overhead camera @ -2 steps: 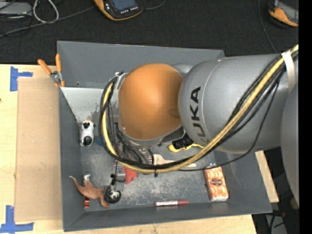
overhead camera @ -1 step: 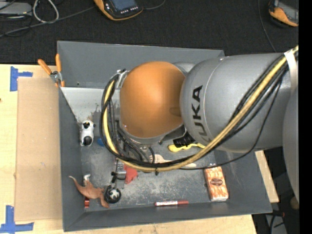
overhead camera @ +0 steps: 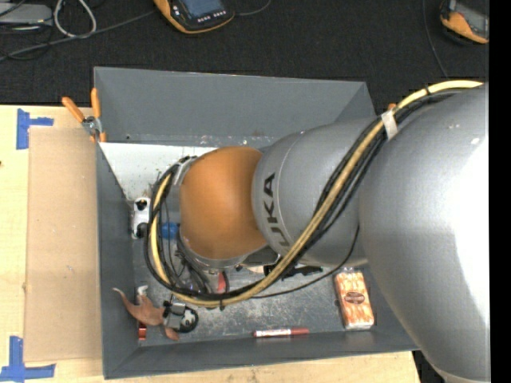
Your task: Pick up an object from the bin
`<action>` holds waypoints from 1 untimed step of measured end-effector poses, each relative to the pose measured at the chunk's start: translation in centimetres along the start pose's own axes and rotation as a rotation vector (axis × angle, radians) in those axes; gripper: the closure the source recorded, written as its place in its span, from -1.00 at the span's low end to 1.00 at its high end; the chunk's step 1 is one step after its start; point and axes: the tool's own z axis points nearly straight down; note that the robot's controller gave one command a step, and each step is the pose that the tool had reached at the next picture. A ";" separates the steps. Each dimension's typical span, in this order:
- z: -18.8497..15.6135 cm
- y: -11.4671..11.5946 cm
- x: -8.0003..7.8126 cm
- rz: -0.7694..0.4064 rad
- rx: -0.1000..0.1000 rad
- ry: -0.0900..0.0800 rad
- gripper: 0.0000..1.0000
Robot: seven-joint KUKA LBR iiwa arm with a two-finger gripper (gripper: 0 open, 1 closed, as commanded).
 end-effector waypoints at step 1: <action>7.3 -1.2 1.9 -0.011 -0.006 -0.013 -1.00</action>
Offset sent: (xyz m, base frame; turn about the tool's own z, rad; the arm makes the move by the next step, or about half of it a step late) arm 0.0048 0.0177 -0.0730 0.3824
